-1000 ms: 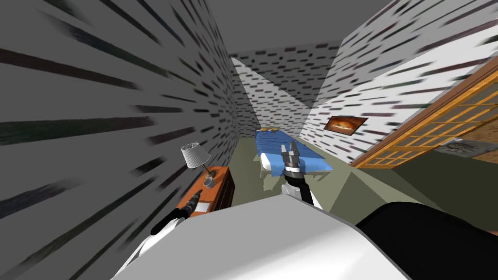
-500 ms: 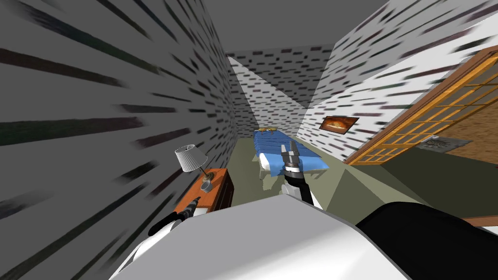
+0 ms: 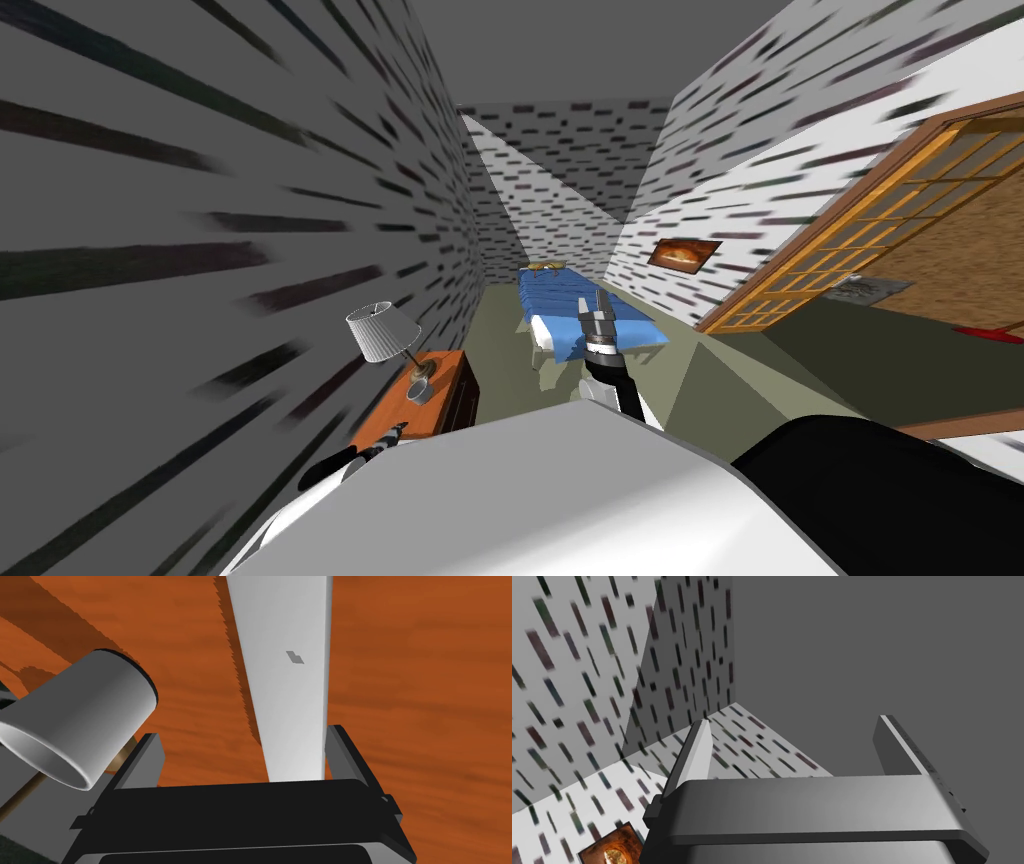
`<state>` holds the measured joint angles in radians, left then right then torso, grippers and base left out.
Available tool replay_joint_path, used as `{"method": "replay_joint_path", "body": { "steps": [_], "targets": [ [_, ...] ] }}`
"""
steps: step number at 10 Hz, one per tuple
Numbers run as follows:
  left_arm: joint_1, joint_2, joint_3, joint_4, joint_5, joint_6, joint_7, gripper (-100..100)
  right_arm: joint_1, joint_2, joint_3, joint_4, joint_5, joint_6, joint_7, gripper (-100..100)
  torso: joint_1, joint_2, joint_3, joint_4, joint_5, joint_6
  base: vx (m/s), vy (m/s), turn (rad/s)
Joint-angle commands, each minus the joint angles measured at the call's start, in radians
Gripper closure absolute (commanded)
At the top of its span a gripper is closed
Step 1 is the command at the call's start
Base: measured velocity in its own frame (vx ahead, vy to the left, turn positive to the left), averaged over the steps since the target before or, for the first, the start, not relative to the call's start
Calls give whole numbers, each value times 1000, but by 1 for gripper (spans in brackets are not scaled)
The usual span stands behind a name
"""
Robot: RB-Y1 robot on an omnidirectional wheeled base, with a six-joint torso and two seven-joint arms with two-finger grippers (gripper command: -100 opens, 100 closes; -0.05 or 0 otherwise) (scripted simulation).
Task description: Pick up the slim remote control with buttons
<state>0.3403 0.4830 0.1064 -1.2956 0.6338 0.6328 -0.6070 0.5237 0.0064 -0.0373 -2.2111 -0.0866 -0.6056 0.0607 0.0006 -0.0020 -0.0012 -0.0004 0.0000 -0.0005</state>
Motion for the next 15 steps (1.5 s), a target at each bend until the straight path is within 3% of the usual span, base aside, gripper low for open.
{"method": "replay_joint_path", "body": {
  "steps": [1,9,12,13,14,15],
  "targets": [
    [-11,9,0,29,18,25,-15,-100,0,0,0,0,0,0,0,0,0,0,0,0,0,0,33,16,-47],
    [-54,67,14,220,125,249,-118,-100,0,0,0,0,0,0,0,0,0,-2,-1,-1,0,0,53,17,-92],
    [-63,86,17,262,147,298,-141,-100,0,0,0,0,0,0,0,0,-1,-1,-1,0,0,0,42,12,-65],
    [-58,82,17,253,143,286,-138,-100,0,0,0,0,0,0,0,0,-1,-1,0,0,0,0,17,7,-10],
    [-58,83,17,254,144,289,-139,0,0,0,0,0,0,0,0,0,-1,0,0,0,0,0,0,0,0],
    [-72,57,8,287,126,259,-124,-100,0,0,0,0,0,0,0,0,-2,1,1,0,0,0,-30,37,-122]
  ]
}}
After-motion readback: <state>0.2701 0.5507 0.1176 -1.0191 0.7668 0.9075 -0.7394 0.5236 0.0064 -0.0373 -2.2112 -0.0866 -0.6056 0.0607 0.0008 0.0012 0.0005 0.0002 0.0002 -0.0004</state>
